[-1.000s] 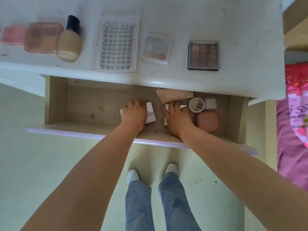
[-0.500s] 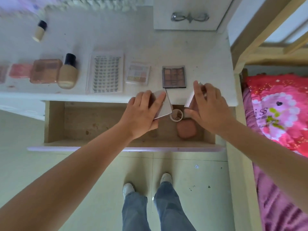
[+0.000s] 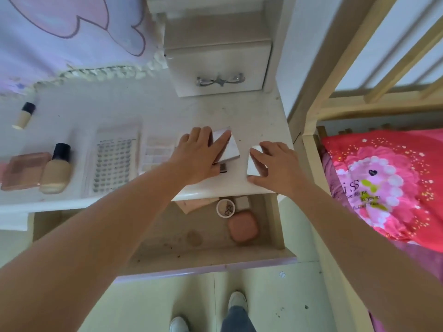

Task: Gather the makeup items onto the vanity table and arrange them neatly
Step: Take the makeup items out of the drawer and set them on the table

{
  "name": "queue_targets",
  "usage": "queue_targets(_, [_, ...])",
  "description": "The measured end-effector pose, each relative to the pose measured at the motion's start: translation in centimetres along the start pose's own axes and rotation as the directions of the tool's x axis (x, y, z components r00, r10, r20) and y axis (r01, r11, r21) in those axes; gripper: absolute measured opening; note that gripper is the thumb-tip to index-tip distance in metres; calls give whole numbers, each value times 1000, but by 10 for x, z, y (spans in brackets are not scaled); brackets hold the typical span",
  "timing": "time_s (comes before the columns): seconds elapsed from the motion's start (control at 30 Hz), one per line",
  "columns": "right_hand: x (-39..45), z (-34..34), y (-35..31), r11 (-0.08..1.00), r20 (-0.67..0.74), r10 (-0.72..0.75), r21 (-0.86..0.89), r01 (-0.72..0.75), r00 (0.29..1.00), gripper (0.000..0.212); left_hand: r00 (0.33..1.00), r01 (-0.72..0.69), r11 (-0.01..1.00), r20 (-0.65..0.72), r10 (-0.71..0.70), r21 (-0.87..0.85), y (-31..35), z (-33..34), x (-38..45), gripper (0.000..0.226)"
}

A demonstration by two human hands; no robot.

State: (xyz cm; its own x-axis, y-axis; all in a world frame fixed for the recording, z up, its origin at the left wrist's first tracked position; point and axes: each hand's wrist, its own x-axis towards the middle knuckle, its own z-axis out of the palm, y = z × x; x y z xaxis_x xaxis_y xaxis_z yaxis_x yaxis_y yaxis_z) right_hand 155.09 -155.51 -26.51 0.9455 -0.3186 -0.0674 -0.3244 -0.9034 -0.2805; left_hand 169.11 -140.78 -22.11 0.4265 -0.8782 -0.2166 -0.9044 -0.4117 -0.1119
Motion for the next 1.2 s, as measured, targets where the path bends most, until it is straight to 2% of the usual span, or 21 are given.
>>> queue_targets(0.13, [-8,10,15,989,-98,-43,137,56,994,61,996,-58,998,69,58,-3,4,-4,16,75])
queue_targets(0.27, [-13,17,23,976,-262,-70,184,121,963,57,998,-64,998,28,64,-27,7,-5,29,76])
queue_targets(0.33, [-14,19,22,974,-293,-95,171,150,951,55,999,-31,999,15,31,-34,7,-4,38,76])
queue_targets(0.57, [-11,18,19,975,-274,-195,46,216,942,54,1000,21,994,3,-20,-107,2,1,74,69])
queue_targets(0.73, [-14,23,21,984,-385,-168,-10,177,908,45,999,20,980,42,-12,-196,14,-6,113,70])
queue_targets(0.87, [-13,24,24,986,-482,-158,-34,161,862,38,994,-45,974,90,66,-220,26,-11,143,64])
queue_targets(0.93, [-11,24,24,989,-514,-142,-37,144,846,37,994,-79,975,60,94,-207,26,-11,148,61])
queue_targets(1.03, [-10,24,25,992,-524,-129,-61,113,842,39,998,-58,951,15,65,-305,24,-9,136,64])
queue_targets(1.2, [-11,25,25,988,-504,-138,-126,85,852,42,969,-97,917,-247,-2,-388,18,3,70,46])
